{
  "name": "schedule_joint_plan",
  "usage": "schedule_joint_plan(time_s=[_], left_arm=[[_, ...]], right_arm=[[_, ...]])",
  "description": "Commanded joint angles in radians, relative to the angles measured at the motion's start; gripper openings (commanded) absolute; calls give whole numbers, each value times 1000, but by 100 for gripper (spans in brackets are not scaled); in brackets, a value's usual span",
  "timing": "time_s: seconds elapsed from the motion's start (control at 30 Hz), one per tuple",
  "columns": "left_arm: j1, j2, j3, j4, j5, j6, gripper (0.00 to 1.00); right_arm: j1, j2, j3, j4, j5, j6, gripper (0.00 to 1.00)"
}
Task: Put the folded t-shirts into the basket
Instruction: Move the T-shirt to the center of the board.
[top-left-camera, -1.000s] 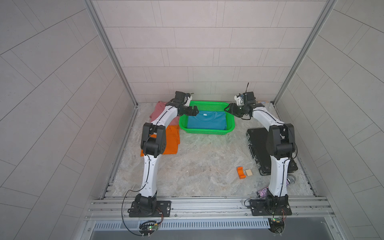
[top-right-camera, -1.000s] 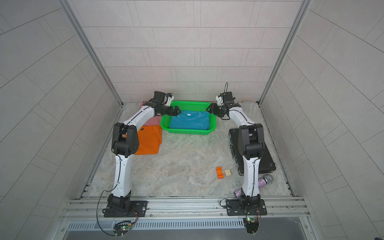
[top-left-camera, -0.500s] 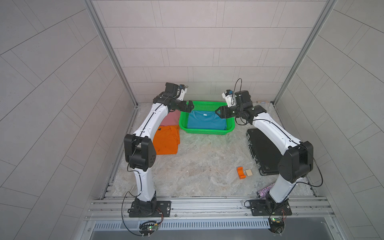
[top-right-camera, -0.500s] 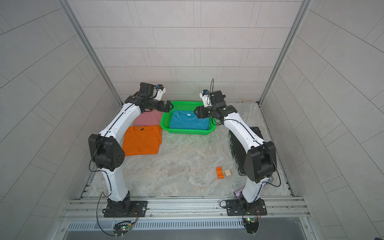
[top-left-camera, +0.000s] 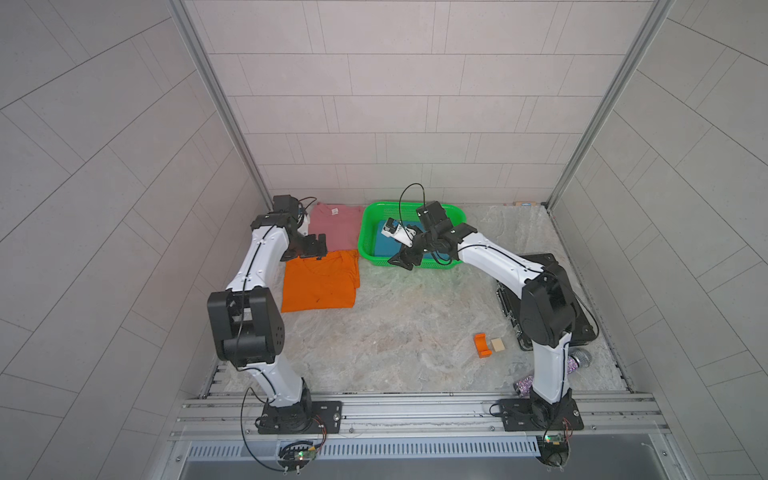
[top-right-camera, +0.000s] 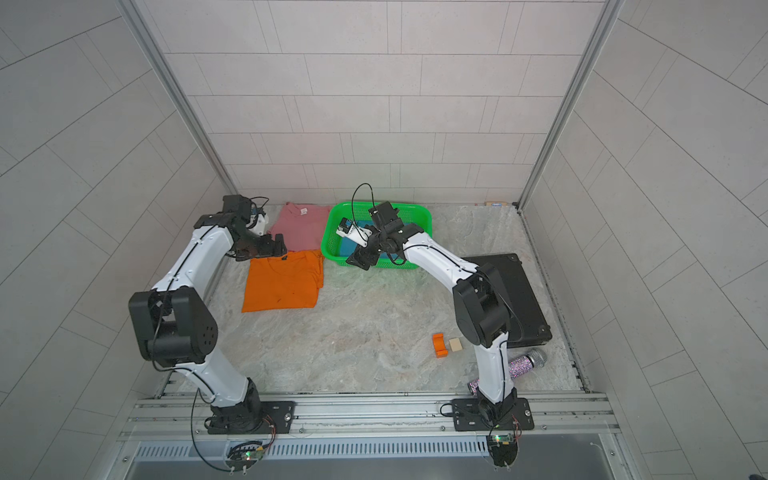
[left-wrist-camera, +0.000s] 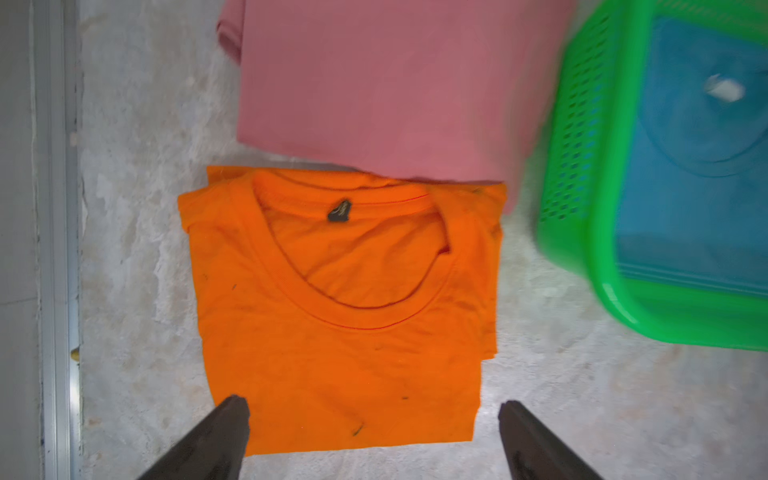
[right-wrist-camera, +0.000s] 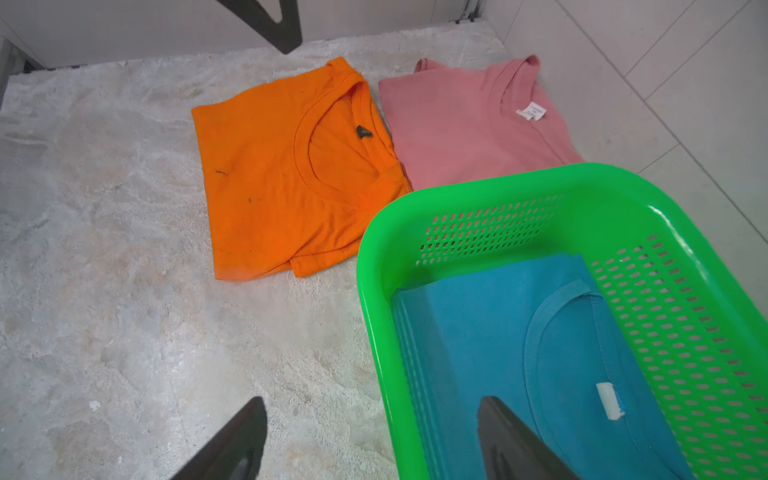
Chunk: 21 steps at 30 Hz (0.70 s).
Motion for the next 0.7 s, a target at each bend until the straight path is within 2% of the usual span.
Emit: schedule_joint_plan(time_s=[0.0,0.1,0.37,0.67], left_arm=[[-2,7,-86,41,0,-1,88],[-2,27,-157,133,1,-15,86],[-10,151,-166,232,-48,-92,81],[-11,203,-220,260,-108,-66,81]], right_arm=[[-10,74,114,-207,-16,-171,79],[-11,111,143,-264,33,-221,79],[-33,142,139,-298,85,-254,79],[-51,129,140,-314,40,-249,77]])
